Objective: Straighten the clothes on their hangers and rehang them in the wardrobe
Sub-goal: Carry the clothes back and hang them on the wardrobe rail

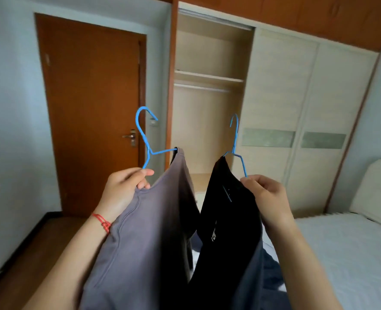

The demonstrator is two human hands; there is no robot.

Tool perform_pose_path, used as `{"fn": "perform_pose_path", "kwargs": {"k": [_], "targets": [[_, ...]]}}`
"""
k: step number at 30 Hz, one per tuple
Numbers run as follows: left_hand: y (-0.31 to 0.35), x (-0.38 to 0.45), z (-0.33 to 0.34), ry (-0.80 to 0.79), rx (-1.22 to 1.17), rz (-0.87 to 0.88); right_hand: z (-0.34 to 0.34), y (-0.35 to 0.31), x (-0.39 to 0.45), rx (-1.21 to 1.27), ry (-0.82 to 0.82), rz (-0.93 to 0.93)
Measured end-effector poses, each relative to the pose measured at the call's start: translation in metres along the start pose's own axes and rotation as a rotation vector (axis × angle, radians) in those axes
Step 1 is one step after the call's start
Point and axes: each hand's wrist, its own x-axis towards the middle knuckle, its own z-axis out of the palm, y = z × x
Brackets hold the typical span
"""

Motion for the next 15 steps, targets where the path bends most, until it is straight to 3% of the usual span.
{"fn": "perform_pose_path", "kwargs": {"k": [10,15], "targets": [[-0.075,0.086,-0.100,0.306,0.140,-0.178,0.118,0.063,0.124,0.104,-0.217,0.066],[-0.133,0.141,-0.153,0.401,0.083,-0.288,0.190,0.108,0.177,0.103,-0.263,0.123]]}}
